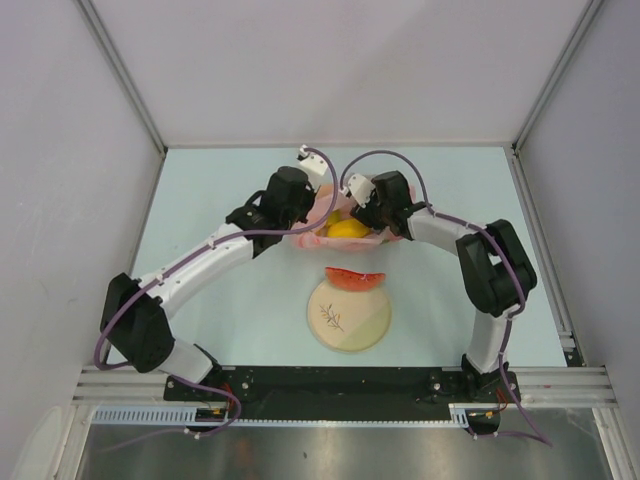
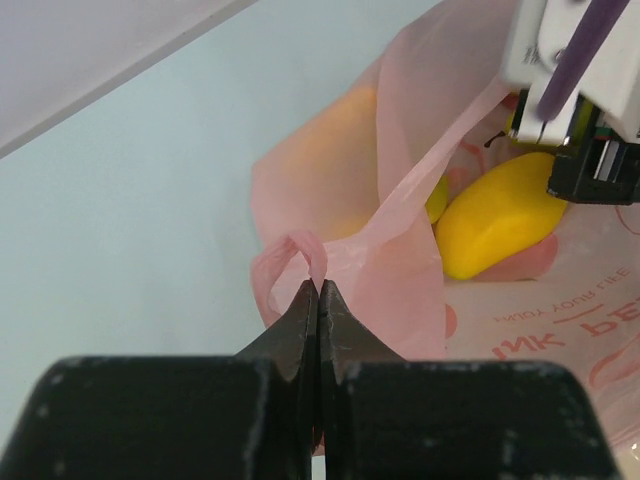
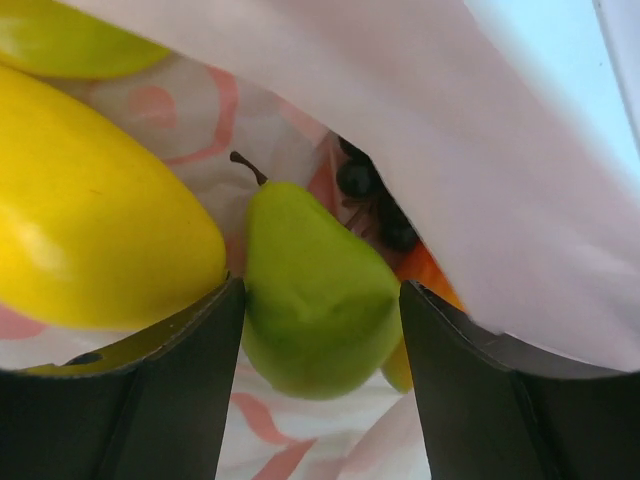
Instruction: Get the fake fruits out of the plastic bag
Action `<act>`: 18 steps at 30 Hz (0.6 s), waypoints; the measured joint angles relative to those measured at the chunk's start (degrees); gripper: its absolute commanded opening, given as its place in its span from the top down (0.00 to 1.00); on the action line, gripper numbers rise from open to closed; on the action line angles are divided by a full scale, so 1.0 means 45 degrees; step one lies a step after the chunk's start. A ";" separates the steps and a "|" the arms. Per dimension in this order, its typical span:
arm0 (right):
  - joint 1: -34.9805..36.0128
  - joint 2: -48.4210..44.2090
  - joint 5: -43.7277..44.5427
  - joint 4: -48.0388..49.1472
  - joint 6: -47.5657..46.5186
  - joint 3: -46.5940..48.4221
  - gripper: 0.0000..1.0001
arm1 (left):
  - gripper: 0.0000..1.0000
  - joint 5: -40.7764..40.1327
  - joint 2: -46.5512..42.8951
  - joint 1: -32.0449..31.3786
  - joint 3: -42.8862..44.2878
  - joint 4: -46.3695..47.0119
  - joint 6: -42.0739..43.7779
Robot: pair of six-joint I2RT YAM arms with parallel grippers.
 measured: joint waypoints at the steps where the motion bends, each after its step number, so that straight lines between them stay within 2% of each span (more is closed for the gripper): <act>1: -0.0044 0.0194 0.0005 0.0175 -0.0491 0.0000 0.31 | 1.00 0.0005 0.0039 0.0000 0.0000 0.0005 0.0000; 5: -0.0155 0.1010 -0.0102 0.0763 -0.2380 0.0262 0.31 | 1.00 0.0092 0.0141 0.0000 0.0000 -0.0005 0.0000; 6: -0.0160 0.1195 -0.0131 0.0821 -0.2749 0.0447 0.34 | 1.00 0.0102 0.0146 0.0000 0.0000 -0.0010 0.0000; 8: -0.0160 0.1506 -0.0160 0.0923 -0.3240 0.0758 0.43 | 1.00 0.0102 0.0146 0.0000 0.0000 0.0000 0.0005; 9: -0.0165 0.1613 -0.0185 0.1010 -0.3424 0.0855 0.53 | 1.00 0.0102 0.0146 0.0000 0.0000 0.0000 0.0000; 13: -0.0180 0.1734 -0.0233 0.1384 -0.3730 0.0879 0.72 | 1.00 0.0131 0.0146 0.0000 0.0000 0.0000 0.0000; 18: -0.0355 0.1753 -0.0374 0.1549 -0.2769 0.1098 0.78 | 1.00 0.0219 0.0321 0.0000 0.0121 -0.0010 0.0000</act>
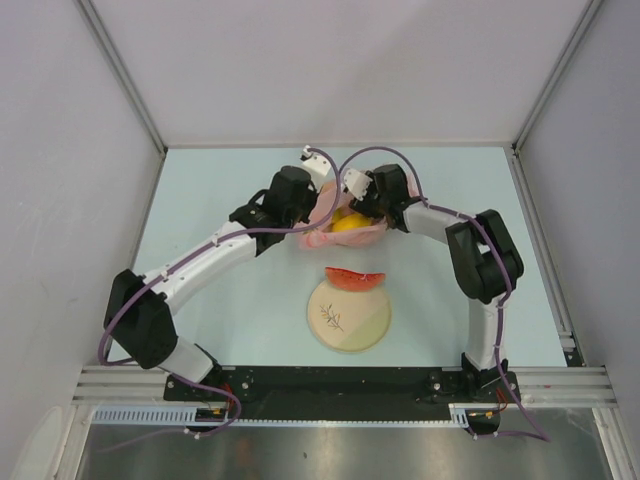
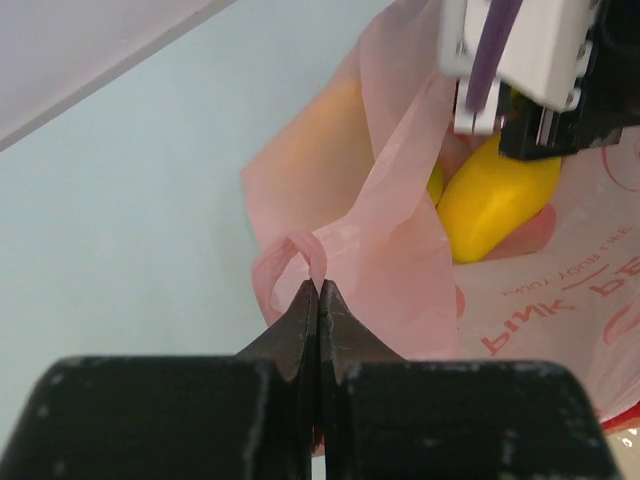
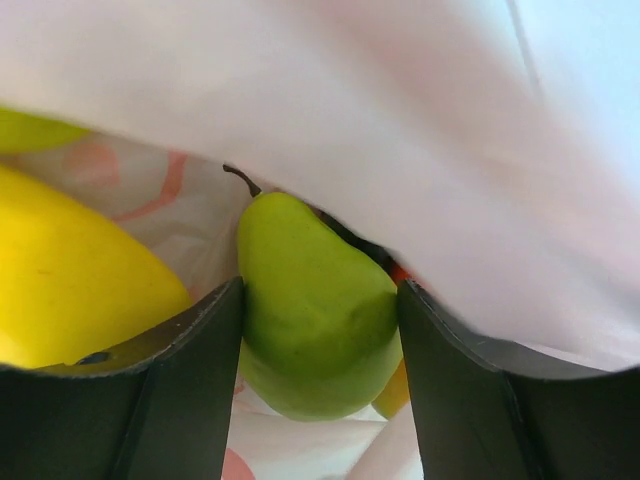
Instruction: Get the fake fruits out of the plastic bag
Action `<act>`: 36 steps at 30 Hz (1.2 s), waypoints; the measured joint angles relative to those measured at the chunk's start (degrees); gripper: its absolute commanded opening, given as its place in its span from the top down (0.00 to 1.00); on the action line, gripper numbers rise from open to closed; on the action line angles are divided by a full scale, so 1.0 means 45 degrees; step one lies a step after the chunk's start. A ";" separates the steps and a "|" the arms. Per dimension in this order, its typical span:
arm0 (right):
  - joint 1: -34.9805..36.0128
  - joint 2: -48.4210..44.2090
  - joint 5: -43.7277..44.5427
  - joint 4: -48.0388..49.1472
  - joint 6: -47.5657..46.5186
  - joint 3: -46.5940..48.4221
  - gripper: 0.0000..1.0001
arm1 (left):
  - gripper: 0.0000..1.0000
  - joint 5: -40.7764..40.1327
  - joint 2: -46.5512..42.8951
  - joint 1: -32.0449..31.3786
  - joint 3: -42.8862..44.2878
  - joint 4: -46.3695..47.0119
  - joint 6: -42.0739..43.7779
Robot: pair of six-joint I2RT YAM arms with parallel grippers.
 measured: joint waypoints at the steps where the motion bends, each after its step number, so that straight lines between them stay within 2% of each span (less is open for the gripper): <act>1: -0.0112 -0.0078 -0.0189 -0.0107 0.0559 0.0136 0.80 | 1.00 0.0010 0.0044 0.0000 0.0034 0.0000 0.0000; 4: -0.0427 -0.0733 -0.0738 -0.0413 0.1894 0.0248 0.83 | 1.00 0.0078 0.0121 0.0000 0.0073 0.0005 -0.0005; 9: -0.0782 -0.2934 -0.2113 -0.1258 0.4284 0.0670 0.87 | 1.00 0.0131 0.0316 0.0000 0.0214 -0.0039 -0.0107; 17: -0.0699 -0.4891 -0.3827 -0.2681 0.6679 0.0976 0.88 | 1.00 0.0102 0.0534 0.0000 0.0505 -0.0058 -0.0121; 27: -0.0597 -0.6188 -0.4274 -0.5858 0.7062 0.0971 0.87 | 1.00 -0.0170 0.0767 0.0000 0.0661 -0.0005 -0.0097; 34: 0.0039 -0.6091 -0.2909 -0.6183 0.6319 0.0971 0.86 | 1.00 0.0437 0.0772 0.0000 0.0879 -0.0058 -0.0248; 36: 0.0146 -0.5581 -0.2234 -0.6193 0.6183 0.1005 0.78 | 1.00 0.0510 0.0748 0.0000 0.0879 -0.0083 -0.0452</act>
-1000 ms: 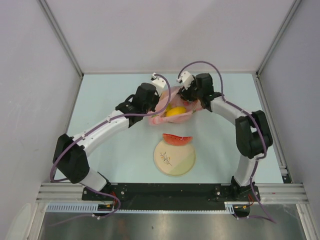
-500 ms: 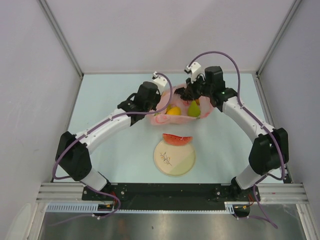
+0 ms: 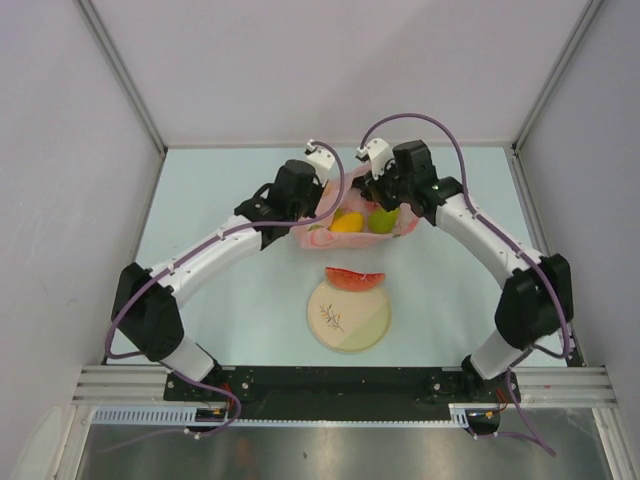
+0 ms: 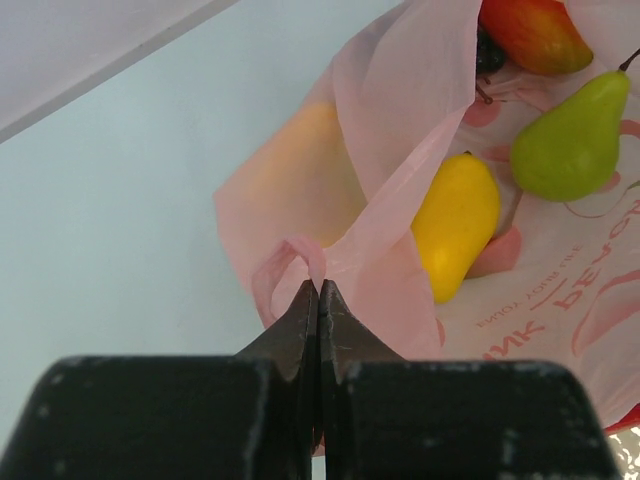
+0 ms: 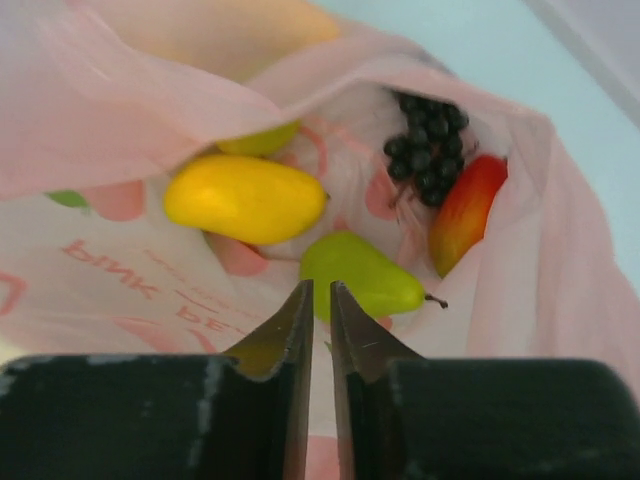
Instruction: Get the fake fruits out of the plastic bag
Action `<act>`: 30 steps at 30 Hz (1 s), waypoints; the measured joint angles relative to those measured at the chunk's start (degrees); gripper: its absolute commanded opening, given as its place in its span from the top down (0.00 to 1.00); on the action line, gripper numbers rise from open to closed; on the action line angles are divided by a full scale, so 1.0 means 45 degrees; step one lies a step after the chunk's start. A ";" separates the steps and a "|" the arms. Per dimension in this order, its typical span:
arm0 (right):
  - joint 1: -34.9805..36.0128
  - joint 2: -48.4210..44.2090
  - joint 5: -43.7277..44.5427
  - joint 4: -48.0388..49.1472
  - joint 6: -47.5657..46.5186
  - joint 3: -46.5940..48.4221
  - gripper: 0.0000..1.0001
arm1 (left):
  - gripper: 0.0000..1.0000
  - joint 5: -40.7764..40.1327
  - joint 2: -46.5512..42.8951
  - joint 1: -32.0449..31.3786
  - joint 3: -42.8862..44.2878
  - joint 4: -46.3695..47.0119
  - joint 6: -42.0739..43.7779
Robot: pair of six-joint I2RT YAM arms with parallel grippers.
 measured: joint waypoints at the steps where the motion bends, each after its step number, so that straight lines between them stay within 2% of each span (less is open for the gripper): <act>1: 0.0034 0.0413 0.0393 -0.0189 -0.0005 0.0185 0.72 | 1.00 0.0053 -0.0029 0.0000 0.0000 0.0005 -0.0049; 2: 0.0053 0.0816 0.0631 -0.0432 0.0117 0.0452 0.59 | 1.00 0.0136 -0.0078 0.0000 0.0000 0.0019 -0.0087; 5: 0.0034 0.2302 0.1137 -0.1107 0.0889 0.1661 0.33 | 1.00 0.0364 -0.0316 0.0000 0.0000 0.0151 -0.0092; 7: -0.0039 0.2735 0.1360 -0.1205 0.1593 0.1846 0.31 | 1.00 0.0359 -0.0466 0.0000 0.0000 0.0301 -0.0087; 10: -0.0126 0.2773 0.1778 -0.1545 0.2487 0.1836 0.36 | 1.00 0.0359 -0.0544 0.0000 0.0000 0.0447 -0.0092; 11: -0.0151 0.2735 0.1846 -0.1583 0.2701 0.1836 0.40 | 1.00 0.0374 -0.0544 0.0000 0.0000 0.0447 -0.0087; 15: -0.0340 0.2603 0.1831 -0.1977 0.3648 0.1826 0.43 | 1.00 0.0593 -0.0529 0.0000 -0.0015 0.0466 0.0039; 23: -0.1035 0.2603 0.1574 -0.1729 0.5581 0.0767 0.61 | 1.00 0.0777 -0.0214 -0.0029 0.0000 0.0301 0.0121; 30: -0.1059 0.2613 0.2467 -0.1438 0.5931 0.0432 0.65 | 1.00 0.0986 -0.0214 -0.0068 0.0000 0.0189 0.0126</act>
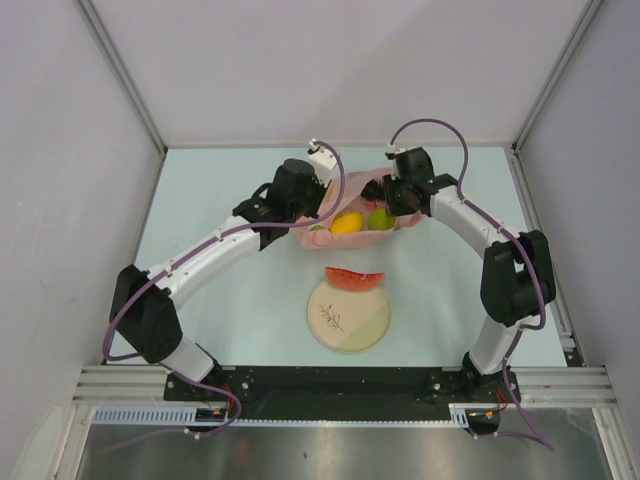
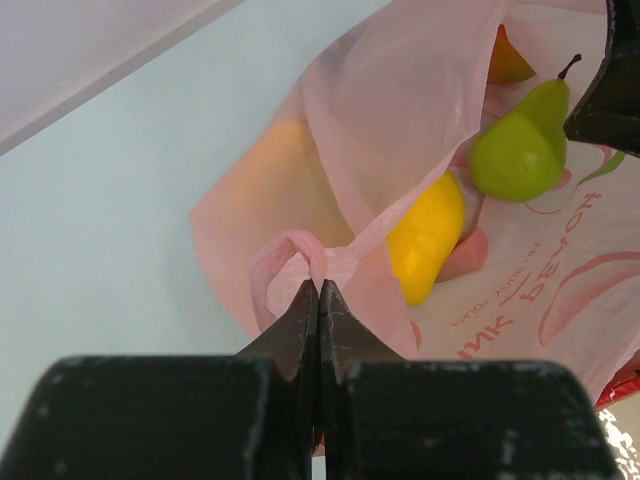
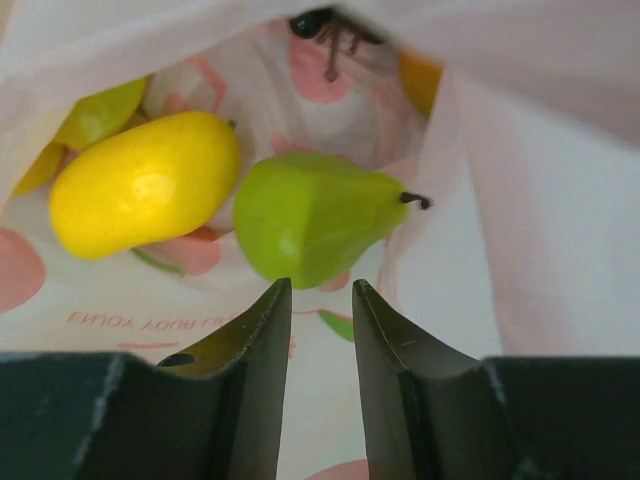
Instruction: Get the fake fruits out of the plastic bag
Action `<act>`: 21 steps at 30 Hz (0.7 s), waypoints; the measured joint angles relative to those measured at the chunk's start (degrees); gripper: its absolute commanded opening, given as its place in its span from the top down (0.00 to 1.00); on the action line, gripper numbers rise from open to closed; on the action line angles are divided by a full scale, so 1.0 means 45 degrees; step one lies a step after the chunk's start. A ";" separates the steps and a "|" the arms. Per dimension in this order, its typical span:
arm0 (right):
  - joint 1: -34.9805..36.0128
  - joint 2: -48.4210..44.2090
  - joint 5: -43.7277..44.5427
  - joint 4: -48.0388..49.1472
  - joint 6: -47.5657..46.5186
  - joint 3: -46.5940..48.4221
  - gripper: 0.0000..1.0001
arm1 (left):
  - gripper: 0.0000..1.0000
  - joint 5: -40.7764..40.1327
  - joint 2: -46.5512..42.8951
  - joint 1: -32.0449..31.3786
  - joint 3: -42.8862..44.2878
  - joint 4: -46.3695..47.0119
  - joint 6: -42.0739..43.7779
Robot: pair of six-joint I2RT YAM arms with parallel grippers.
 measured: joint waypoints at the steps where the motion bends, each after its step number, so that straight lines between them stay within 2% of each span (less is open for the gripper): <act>1: 0.0010 0.0019 0.0214 0.0068 0.0000 0.0000 0.63 | 1.00 0.0000 0.0000 0.0000 0.0000 0.0000 0.0000; 9: -0.0151 0.0724 0.2157 0.0549 -0.0019 0.0204 0.59 | 1.00 0.0248 -0.0097 -0.0005 -0.0369 -0.0024 -0.0010; 21: -0.0573 0.1758 0.2021 0.1501 -0.0287 0.1010 0.63 | 1.00 0.0393 -0.0097 -0.0015 -0.0466 -0.0102 -0.0112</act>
